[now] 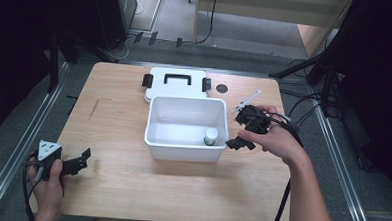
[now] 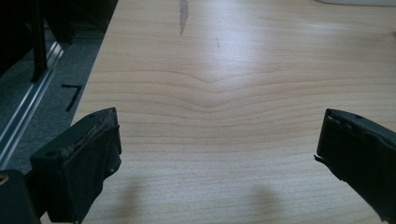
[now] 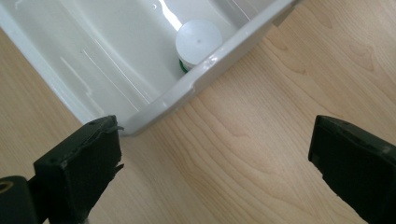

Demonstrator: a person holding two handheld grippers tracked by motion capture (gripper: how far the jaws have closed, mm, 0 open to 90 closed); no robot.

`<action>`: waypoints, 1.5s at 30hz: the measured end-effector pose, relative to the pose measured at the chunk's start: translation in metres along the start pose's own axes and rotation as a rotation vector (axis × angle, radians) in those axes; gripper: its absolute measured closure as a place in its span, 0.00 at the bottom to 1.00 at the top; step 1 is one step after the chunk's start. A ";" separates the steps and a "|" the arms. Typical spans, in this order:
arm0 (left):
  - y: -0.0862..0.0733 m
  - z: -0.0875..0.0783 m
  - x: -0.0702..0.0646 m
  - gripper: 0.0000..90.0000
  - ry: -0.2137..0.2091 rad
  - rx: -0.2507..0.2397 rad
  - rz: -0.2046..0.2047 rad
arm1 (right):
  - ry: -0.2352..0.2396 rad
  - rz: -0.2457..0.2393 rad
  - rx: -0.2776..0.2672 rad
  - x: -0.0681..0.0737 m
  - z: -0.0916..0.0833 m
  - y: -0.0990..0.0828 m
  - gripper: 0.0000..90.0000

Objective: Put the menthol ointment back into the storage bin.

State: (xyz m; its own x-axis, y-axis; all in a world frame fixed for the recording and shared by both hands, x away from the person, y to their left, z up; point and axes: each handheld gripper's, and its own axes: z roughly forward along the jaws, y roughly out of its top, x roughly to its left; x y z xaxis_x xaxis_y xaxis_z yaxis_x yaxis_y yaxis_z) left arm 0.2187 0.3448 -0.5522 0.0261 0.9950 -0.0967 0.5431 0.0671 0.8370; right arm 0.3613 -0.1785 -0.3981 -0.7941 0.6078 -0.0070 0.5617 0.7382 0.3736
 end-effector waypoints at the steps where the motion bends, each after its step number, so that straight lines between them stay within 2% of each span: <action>1: 0.000 0.000 0.000 0.00 0.000 0.000 0.000 | 0.000 0.000 0.000 0.000 0.000 0.000 0.03; 4: 0.000 0.000 0.000 0.00 0.003 0.000 0.001 | 0.008 0.030 -0.055 -0.004 -0.006 -0.011 0.03; 8: 0.000 0.000 0.000 0.00 0.002 0.000 -0.005 | 0.006 0.050 -0.069 -0.007 -0.006 -0.022 0.03; 10: 0.000 0.000 0.000 0.00 0.002 0.000 -0.005 | -0.005 0.073 -0.078 -0.012 -0.003 -0.034 0.03; 11: 0.000 0.000 0.000 0.00 0.002 0.000 -0.005 | -0.005 0.073 -0.078 -0.012 -0.003 -0.034 0.03; 12: 0.000 0.000 0.000 0.00 0.002 0.000 -0.003 | -0.010 0.095 -0.091 -0.014 -0.001 -0.044 0.03; 13: 0.000 0.000 0.000 0.00 0.002 0.000 -0.002 | -0.010 0.095 -0.091 -0.014 -0.001 -0.044 0.03; 16: 0.000 0.000 0.000 0.00 0.003 0.000 -0.001 | -0.024 0.124 -0.111 -0.019 0.005 -0.063 0.03; 18: 0.000 0.000 0.000 0.00 0.002 0.000 -0.002 | -0.029 0.134 -0.119 -0.020 0.006 -0.068 0.03; 20: 0.000 0.000 0.000 0.00 0.003 -0.001 -0.001 | -0.040 0.164 -0.138 -0.023 0.012 -0.082 0.03; 21: 0.000 0.000 0.000 0.00 0.003 -0.001 -0.001 | -0.040 0.164 -0.138 -0.023 0.012 -0.082 0.03; 22: 0.000 0.000 0.000 0.00 0.004 -0.001 -0.001 | -0.049 0.177 -0.151 -0.024 0.015 -0.092 0.03; 26: 0.000 0.000 0.000 0.00 0.002 -0.001 -0.001 | -0.058 0.194 -0.177 -0.025 0.018 -0.106 0.03; 33: 0.000 0.000 -0.001 0.00 0.003 -0.002 -0.002 | -0.097 0.216 -0.263 -0.022 0.027 -0.138 0.04; 36: 0.000 0.000 -0.001 0.00 0.004 -0.001 -0.001 | -0.111 0.245 -0.297 -0.021 0.034 -0.155 0.04; 37: 0.000 0.000 -0.001 0.00 0.004 -0.001 -0.001 | -0.111 0.245 -0.297 -0.021 0.034 -0.155 0.04; 39: 0.000 -0.001 -0.001 0.00 0.006 -0.001 -0.001 | -0.121 0.260 -0.317 -0.020 0.038 -0.163 0.04; 40: 0.000 -0.001 -0.001 0.00 0.006 -0.001 -0.001 | -0.119 0.284 -0.335 -0.019 0.041 -0.172 0.04; 45: 0.000 -0.001 -0.001 0.00 0.007 -0.002 -0.001 | -0.134 0.315 -0.372 -0.018 0.047 -0.189 0.04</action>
State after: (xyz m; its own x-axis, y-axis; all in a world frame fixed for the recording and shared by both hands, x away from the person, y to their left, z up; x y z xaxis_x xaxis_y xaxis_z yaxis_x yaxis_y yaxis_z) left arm 0.2180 0.3438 -0.5520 0.0200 0.9954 -0.0938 0.5414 0.0680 0.8380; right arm 0.2803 -0.3149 -0.5124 -0.5492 0.8343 0.0492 0.6287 0.3737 0.6820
